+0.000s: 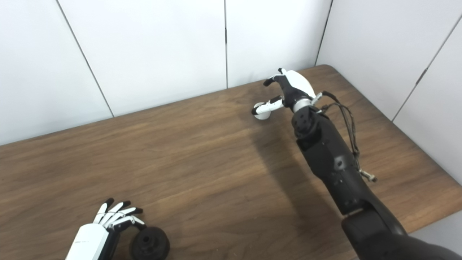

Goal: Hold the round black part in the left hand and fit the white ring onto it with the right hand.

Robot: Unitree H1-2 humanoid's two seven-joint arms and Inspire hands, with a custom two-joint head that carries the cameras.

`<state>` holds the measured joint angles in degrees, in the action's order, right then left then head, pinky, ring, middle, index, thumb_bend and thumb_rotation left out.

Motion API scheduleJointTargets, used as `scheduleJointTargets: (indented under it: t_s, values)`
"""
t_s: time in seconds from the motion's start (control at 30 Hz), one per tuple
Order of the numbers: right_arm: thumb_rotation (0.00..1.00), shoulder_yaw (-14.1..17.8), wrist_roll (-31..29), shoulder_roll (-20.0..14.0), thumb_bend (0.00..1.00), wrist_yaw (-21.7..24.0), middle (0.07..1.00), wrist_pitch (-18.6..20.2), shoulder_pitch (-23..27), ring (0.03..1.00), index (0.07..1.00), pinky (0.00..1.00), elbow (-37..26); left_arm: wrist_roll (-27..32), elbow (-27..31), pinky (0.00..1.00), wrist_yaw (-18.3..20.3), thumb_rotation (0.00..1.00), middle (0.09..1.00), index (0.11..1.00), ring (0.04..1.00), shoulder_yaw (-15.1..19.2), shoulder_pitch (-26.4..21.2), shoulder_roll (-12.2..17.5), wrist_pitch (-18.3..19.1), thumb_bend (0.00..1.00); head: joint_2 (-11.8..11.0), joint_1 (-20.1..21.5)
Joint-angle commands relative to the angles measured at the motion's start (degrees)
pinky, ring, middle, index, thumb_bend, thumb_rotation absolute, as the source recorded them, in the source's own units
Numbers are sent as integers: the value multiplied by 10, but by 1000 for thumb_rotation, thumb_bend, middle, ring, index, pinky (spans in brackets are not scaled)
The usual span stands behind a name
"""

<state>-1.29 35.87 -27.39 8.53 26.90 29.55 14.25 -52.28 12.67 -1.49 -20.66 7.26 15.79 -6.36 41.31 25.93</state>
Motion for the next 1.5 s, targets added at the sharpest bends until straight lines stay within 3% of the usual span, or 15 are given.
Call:
scheduleJointTargets:
  t_s: [0.0, 0.43, 0.97, 1.47]
  values:
    - [302, -4, 18, -20, 905, 4, 996, 0, 37, 1000, 742, 1000, -1, -13, 3, 1000, 17, 52, 777, 484, 894, 6, 13, 14, 12, 524, 2, -1]
    - [354, -38, 84, -18, 935, 52, 951, 0, 51, 998, 724, 1000, 35, -15, 18, 1000, 29, 52, 780, 484, 895, 7, 19, 12, 20, 524, 7, -4]
    - [348, -22, 99, -6, 900, 56, 947, 0, 46, 999, 711, 1000, 41, -18, 13, 1000, 23, 52, 775, 483, 889, 6, 18, 9, 18, 524, 10, -7]
    - [329, -28, 98, -10, 869, 42, 908, 0, 49, 980, 661, 1000, 49, -20, 17, 1000, 28, 52, 778, 484, 888, 6, 18, 9, 20, 524, 10, -5]
